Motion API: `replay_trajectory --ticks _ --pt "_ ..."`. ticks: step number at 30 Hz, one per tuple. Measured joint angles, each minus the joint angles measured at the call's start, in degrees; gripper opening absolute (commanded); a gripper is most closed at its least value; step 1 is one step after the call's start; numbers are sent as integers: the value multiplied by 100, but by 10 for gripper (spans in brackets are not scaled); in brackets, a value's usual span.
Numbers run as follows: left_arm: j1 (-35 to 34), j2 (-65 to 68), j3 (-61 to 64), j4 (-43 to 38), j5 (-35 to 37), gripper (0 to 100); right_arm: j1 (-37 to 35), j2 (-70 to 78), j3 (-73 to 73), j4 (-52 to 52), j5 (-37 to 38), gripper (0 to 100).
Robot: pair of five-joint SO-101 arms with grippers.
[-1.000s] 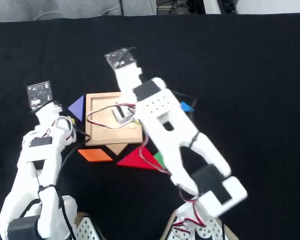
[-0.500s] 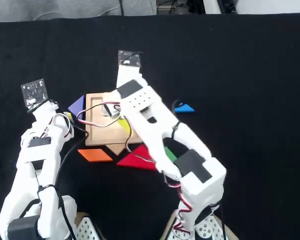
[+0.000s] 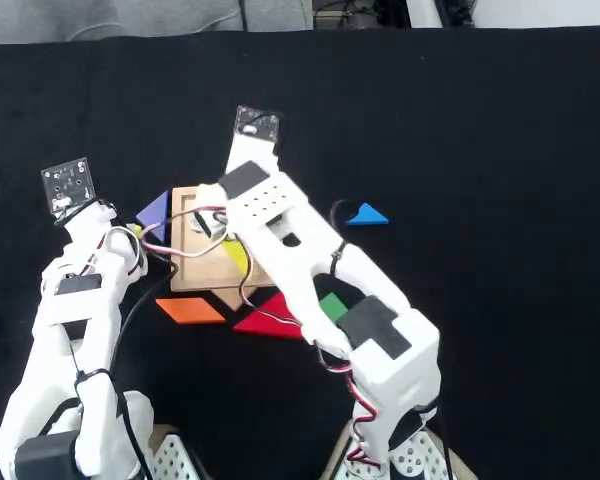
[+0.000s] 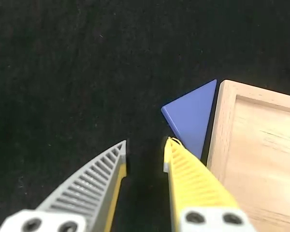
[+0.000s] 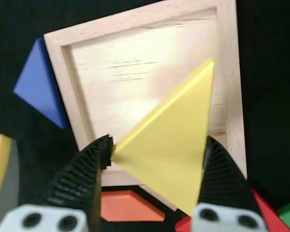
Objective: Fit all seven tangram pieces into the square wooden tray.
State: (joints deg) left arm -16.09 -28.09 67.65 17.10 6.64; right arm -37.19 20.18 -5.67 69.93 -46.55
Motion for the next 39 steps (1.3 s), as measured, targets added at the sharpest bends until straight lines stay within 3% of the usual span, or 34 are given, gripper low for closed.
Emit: replay_trajectory --ticks 3,10,13,16,22,26,32,39 --pt "0 0 0 0 0 137 -229 0 -88 264 70 446" --pt "0 0 0 0 0 137 -360 0 -132 290 149 401" --pt "0 0 0 0 0 137 -334 0 -132 308 527 358" --pt "0 0 0 0 0 137 53 0 -176 730 1459 263" --pt "0 0 0 0 -9 137 782 0 -651 2127 4352 15" --pt "0 0 0 0 -9 137 941 0 -888 2840 5169 10" --pt "0 0 0 0 -9 137 932 132 -615 2602 7174 10" --pt "0 0 0 0 -9 137 712 360 -53 1600 7481 10"
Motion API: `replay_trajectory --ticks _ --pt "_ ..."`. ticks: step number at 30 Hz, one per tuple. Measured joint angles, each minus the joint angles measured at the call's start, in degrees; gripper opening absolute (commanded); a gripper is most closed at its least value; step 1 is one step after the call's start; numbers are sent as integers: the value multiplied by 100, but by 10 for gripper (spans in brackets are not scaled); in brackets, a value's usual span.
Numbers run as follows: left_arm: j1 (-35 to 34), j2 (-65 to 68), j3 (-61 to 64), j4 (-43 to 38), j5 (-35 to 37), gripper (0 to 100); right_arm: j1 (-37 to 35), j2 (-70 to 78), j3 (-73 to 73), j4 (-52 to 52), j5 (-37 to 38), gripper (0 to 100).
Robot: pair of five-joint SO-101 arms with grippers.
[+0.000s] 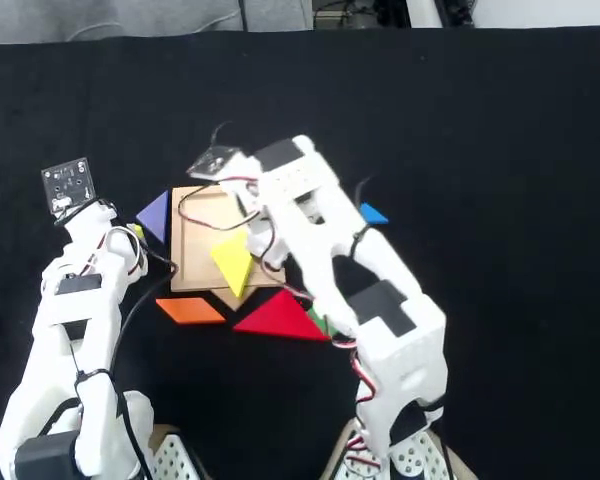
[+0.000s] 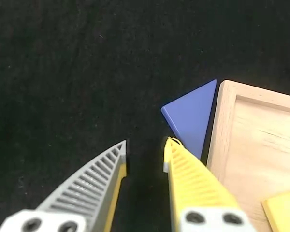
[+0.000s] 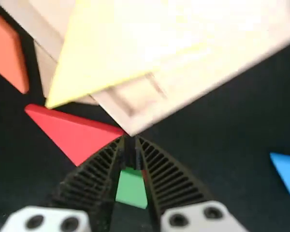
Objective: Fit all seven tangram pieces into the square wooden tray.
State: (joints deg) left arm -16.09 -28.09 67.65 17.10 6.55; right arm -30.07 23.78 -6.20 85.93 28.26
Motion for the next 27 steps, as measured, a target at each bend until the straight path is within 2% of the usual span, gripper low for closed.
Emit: replay_trajectory --ticks 4,7,13,20,23,27 --pt "0 0 0 0 0 137 -440 97 97 -369 9 10" --pt "0 0 0 0 0 137 -580 281 193 -782 -281 10" --pt "0 0 0 0 0 137 -580 598 114 -941 -571 10" --pt "0 0 0 0 0 137 -580 624 -413 -967 -1407 10" --pt "0 0 0 0 0 137 -580 545 -466 -985 -1512 10" --pt "0 0 0 0 0 137 -211 132 -466 -1451 -1530 11"
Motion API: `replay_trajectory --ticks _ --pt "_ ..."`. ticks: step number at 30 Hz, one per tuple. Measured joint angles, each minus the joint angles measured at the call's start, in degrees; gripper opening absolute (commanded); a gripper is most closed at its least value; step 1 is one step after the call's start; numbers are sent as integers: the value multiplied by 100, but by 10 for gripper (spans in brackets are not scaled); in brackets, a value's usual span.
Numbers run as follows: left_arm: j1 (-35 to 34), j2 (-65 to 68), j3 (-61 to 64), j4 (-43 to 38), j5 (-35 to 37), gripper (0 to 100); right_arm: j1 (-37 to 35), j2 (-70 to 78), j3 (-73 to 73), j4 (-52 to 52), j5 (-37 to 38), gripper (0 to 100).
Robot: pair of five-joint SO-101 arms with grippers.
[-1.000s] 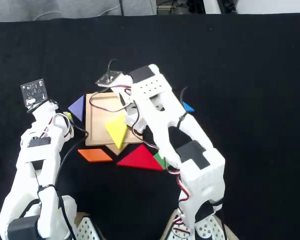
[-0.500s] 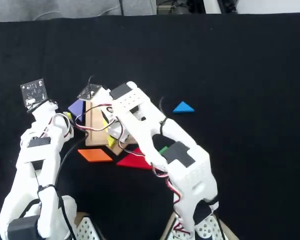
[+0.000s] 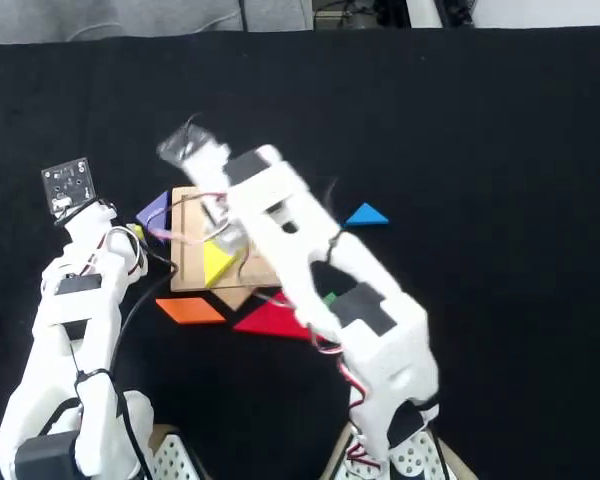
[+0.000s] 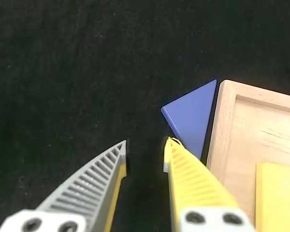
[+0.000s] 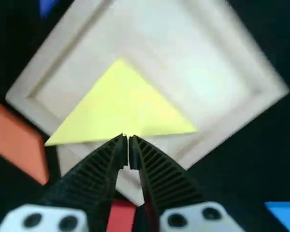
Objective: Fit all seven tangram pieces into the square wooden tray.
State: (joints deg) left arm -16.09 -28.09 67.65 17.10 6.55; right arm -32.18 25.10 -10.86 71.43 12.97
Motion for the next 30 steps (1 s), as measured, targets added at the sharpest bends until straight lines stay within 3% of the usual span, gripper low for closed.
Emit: replay_trajectory --ticks 6,10,25,30 --pt "0 0 0 0 0 137 387 193 158 -1433 422 11" --pt "0 0 0 0 0 137 369 782 88 -1556 721 11" --pt "0 0 0 0 0 137 387 1160 -765 633 818 11" --pt "0 0 0 0 0 137 387 897 -774 1424 1398 11"
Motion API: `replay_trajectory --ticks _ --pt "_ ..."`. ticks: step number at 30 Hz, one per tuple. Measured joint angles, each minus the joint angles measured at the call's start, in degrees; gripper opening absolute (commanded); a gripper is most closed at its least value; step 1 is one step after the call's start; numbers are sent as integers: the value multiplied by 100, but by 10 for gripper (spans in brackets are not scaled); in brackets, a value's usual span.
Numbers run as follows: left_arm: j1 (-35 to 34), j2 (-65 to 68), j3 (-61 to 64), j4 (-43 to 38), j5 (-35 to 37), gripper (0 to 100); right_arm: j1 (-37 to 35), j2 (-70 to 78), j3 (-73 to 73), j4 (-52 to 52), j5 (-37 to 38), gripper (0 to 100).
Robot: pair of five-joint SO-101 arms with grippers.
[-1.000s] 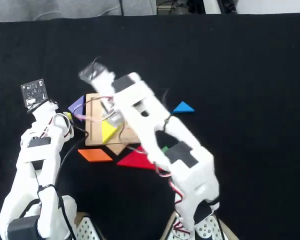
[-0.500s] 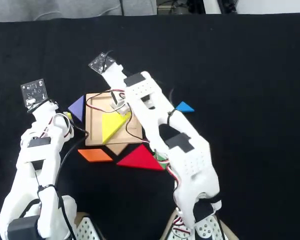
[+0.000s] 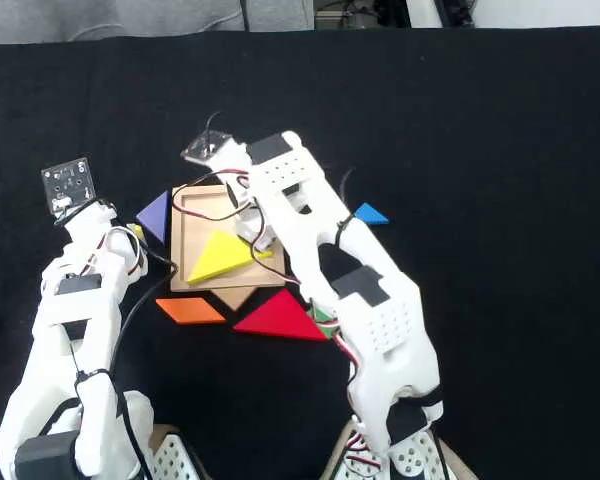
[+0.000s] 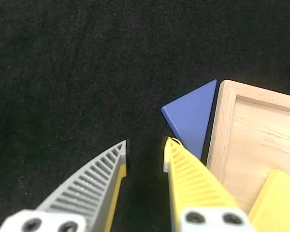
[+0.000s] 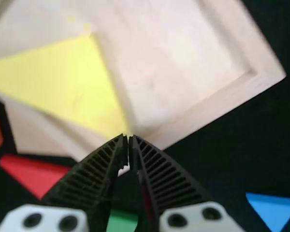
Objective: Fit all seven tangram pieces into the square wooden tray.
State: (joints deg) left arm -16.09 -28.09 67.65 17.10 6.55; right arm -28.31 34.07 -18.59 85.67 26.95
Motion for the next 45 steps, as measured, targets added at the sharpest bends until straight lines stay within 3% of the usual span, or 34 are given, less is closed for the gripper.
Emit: replay_trajectory --ticks 5,11,14,27,33,37,42,45 --pt "0 0 0 0 0 137 0 -492 0 79 97 11" --pt "0 0 0 0 0 137 0 -457 598 -1459 -237 11" --pt "0 0 0 0 0 137 0 -123 686 -1688 -211 11" --pt "0 0 0 0 0 137 -668 -114 431 167 387 11" --pt "0 0 0 0 0 137 237 -1257 369 149 -53 11" --pt "0 0 0 0 0 137 352 -1952 1134 -862 -290 11" --pt "0 0 0 0 0 137 -229 -1873 2268 -2919 -343 11" --pt "0 0 0 0 0 137 -466 -1556 2233 -3446 -343 11"
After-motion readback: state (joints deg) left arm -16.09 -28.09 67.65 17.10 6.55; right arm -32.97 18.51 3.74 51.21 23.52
